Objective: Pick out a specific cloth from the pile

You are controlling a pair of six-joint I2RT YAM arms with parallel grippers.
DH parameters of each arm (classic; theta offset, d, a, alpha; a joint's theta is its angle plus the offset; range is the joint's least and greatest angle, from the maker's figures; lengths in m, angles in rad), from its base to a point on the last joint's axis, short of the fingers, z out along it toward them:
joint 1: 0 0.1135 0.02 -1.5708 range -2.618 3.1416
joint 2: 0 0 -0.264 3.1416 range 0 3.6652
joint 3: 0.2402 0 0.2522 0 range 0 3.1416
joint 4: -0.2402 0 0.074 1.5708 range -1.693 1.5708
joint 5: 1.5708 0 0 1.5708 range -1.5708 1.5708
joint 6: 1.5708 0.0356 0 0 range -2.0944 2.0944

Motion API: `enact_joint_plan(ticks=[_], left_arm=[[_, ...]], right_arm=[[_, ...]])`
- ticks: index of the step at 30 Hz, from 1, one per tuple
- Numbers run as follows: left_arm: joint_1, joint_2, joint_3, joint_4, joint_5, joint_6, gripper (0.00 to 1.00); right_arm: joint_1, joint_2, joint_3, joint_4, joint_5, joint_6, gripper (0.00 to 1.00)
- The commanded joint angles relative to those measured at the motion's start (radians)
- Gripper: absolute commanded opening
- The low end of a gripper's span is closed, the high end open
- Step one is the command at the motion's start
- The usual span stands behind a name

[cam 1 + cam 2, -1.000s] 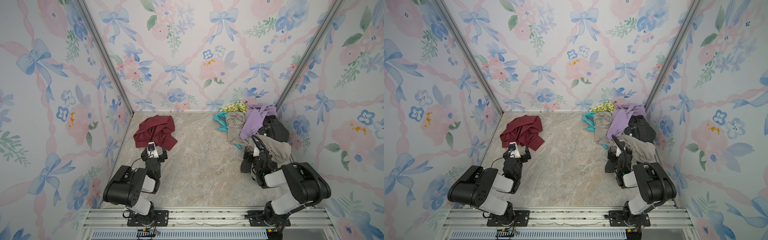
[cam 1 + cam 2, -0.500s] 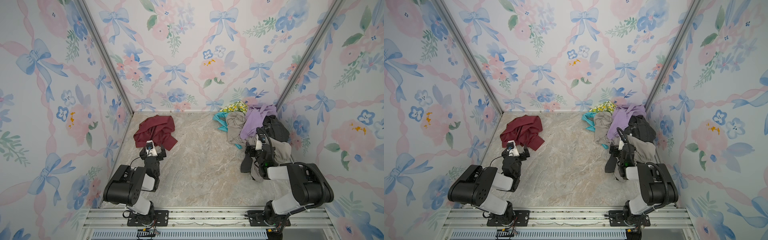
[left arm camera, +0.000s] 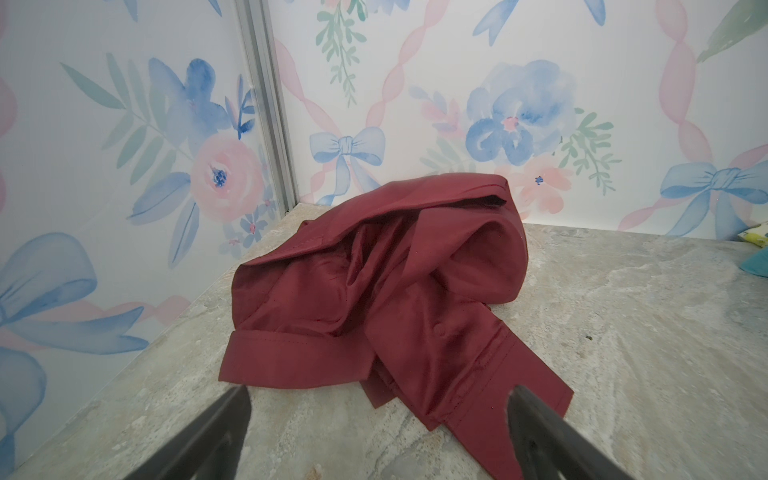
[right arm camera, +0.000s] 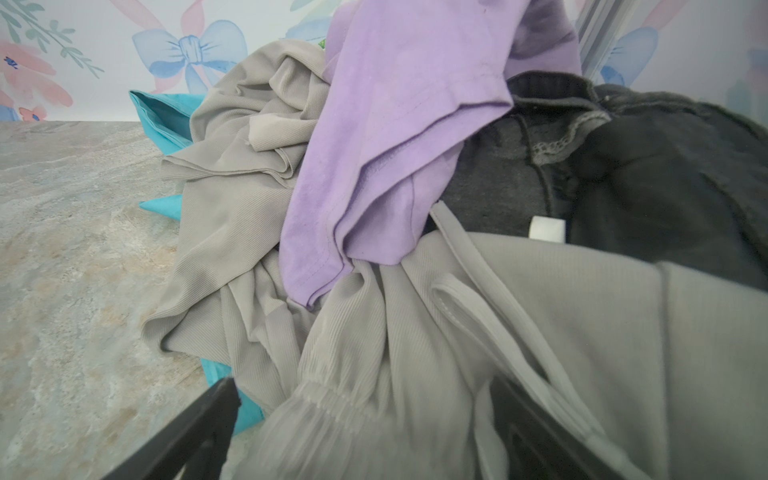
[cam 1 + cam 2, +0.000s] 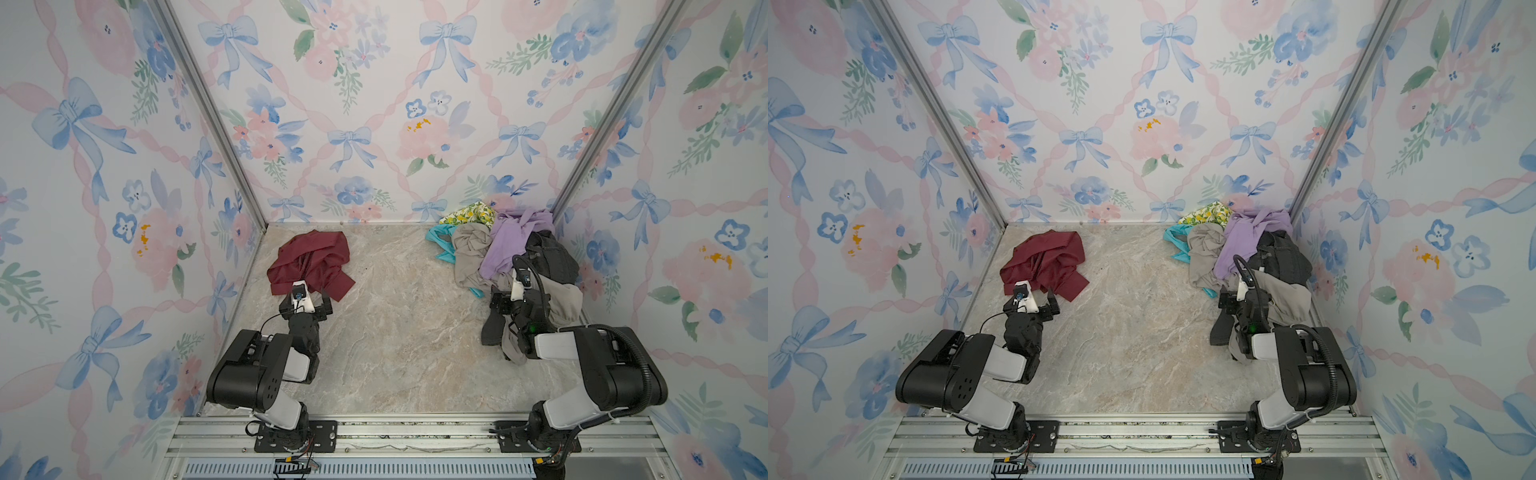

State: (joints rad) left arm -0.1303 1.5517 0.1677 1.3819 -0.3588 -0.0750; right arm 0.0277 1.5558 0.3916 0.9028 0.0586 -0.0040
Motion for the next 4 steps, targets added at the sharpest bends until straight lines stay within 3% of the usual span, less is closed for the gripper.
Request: enact_joint_plan(ticks=[1,4], left_arm=[[-0.003,0.001,0.008,-0.003,0.002,-0.005,0.98],[-0.003,0.002,0.008,-0.004,0.001,-0.006,0.98]], right_arm=[[-0.01,-0.008,0.01,-0.015,-0.03,0.018,0.97],[-0.01,-0.01,0.007,-0.011,-0.029,0.018,0.97]])
